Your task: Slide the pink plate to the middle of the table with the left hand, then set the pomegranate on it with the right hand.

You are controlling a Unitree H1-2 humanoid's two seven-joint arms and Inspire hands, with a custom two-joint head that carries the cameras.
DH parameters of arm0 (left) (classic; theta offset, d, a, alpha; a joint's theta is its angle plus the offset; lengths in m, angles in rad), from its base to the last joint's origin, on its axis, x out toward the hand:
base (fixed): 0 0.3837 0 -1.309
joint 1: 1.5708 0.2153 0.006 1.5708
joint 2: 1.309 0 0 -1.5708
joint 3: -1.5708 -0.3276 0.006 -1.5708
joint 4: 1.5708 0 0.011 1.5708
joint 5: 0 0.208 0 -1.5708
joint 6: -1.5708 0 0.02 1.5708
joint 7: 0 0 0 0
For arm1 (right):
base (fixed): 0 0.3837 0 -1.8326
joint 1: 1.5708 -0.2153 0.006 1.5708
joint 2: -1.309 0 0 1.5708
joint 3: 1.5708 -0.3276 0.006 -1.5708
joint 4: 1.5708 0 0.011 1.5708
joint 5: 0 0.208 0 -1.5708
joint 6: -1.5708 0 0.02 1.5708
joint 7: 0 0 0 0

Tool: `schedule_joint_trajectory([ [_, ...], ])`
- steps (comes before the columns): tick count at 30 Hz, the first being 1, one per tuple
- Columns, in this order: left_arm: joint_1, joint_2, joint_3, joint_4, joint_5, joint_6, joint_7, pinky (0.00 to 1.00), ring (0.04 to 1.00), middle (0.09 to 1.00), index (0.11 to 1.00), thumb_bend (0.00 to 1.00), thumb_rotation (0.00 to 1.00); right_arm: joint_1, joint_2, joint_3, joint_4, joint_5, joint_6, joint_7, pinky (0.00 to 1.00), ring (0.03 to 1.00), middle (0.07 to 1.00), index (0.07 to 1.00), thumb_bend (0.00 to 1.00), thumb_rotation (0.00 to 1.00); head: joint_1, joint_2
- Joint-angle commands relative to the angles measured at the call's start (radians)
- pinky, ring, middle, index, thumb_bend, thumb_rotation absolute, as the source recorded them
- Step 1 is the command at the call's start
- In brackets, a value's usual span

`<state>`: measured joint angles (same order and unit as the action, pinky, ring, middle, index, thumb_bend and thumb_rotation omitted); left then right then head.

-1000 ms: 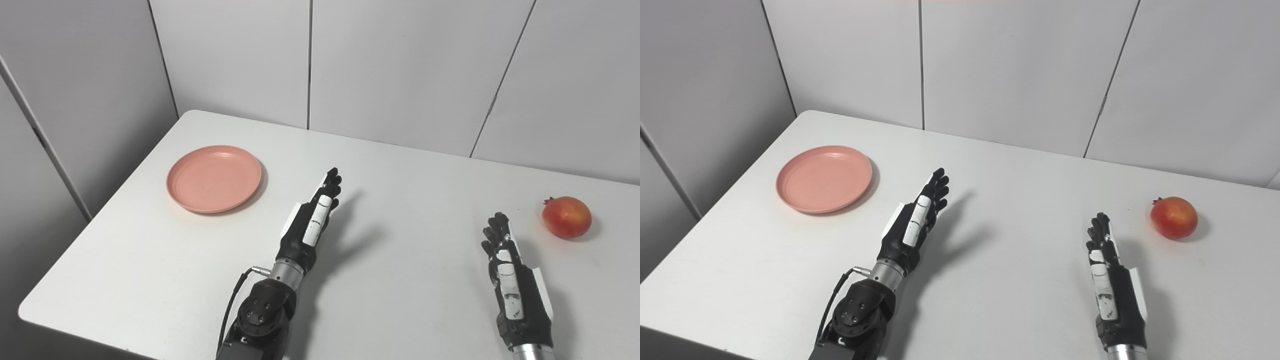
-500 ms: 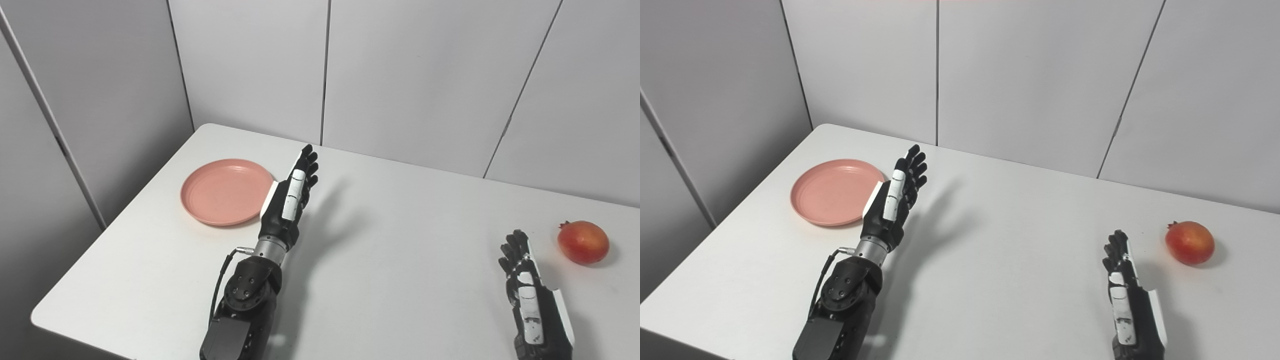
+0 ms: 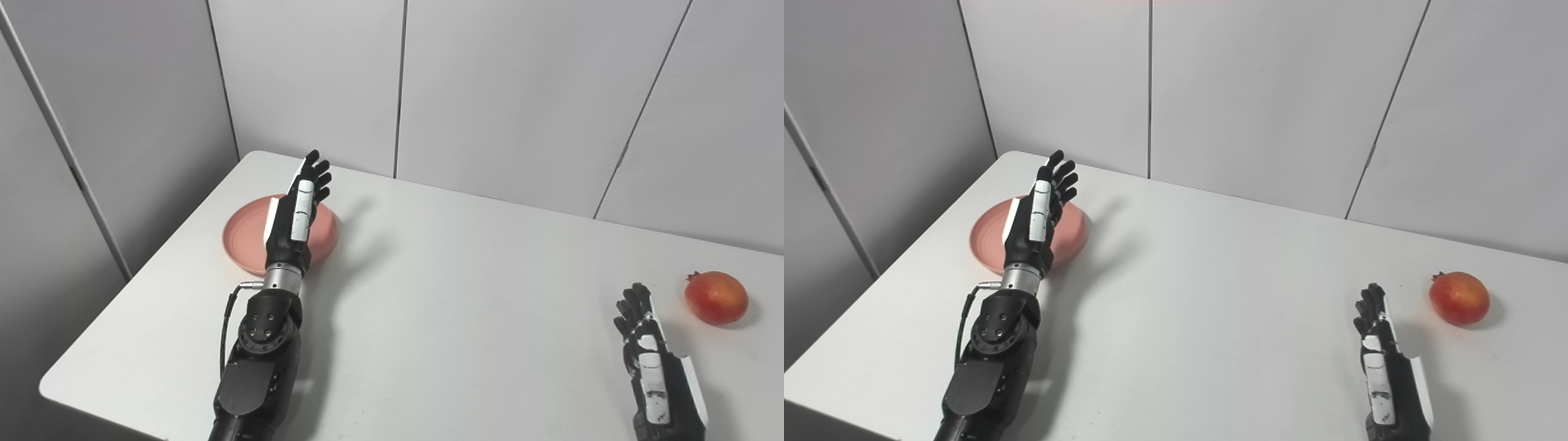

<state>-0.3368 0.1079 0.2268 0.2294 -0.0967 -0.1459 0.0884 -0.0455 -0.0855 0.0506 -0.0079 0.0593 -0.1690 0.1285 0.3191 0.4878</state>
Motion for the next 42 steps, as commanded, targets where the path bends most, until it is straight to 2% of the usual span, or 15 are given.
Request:
schedule_joint_trajectory([
  [1,-0.057,0.018,0.003,-0.013,0.03,-0.054,0.03,0.9,0.896,0.895,0.884,0.73,1.0,0.018,-0.011,-0.01,0.01,0.01,-0.03,0.007,1.0,1.0,1.0,1.0,0.54,1.0,0.003,0.001],
  [4,-0.057,0.029,0.009,-0.018,0.058,-0.05,0.058,0.92,0.887,0.881,0.876,0.75,1.0,0.019,-0.015,-0.011,0.01,0.017,-0.034,0.014,1.0,1.0,1.0,1.0,0.53,1.0,0.007,0.001],
  [11,-0.057,0.05,0.043,-0.044,0.079,-0.031,0.109,0.89,0.881,0.889,0.895,0.79,1.0,0.023,-0.022,-0.014,-0.005,0.032,-0.013,0.024,1.0,1.0,1.0,1.0,0.53,0.99,0.019,0.003],
  [15,-0.057,0.066,0.067,-0.044,0.076,-0.022,0.136,0.87,0.867,0.873,0.873,0.78,1.0,0.023,-0.022,-0.014,-0.012,0.037,-0.006,0.028,1.0,1.0,1.0,1.0,0.52,0.99,0.024,0.003],
  [18,-0.059,0.08,0.085,-0.028,0.07,-0.04,0.15,0.85,0.854,0.859,0.861,0.77,1.0,0.024,-0.022,-0.013,-0.012,0.036,-0.01,0.027,1.0,1.0,1.0,1.0,0.5,1.0,0.028,0.004],
  [35,-0.058,0.143,0.172,0.067,0.025,-0.084,0.182,0.86,0.857,0.855,0.86,0.79,1.0,0.025,-0.025,-0.014,-0.013,0.072,-0.024,0.048,1.0,1.0,1.0,1.0,0.49,0.99,0.039,0.002],
  [42,-0.055,0.172,0.183,0.137,0.024,-0.091,0.184,0.88,0.868,0.87,0.877,0.79,1.0,0.025,-0.025,-0.016,-0.019,0.082,-0.018,0.056,1.0,1.0,1.0,1.0,0.48,0.99,0.042,0.002],
])
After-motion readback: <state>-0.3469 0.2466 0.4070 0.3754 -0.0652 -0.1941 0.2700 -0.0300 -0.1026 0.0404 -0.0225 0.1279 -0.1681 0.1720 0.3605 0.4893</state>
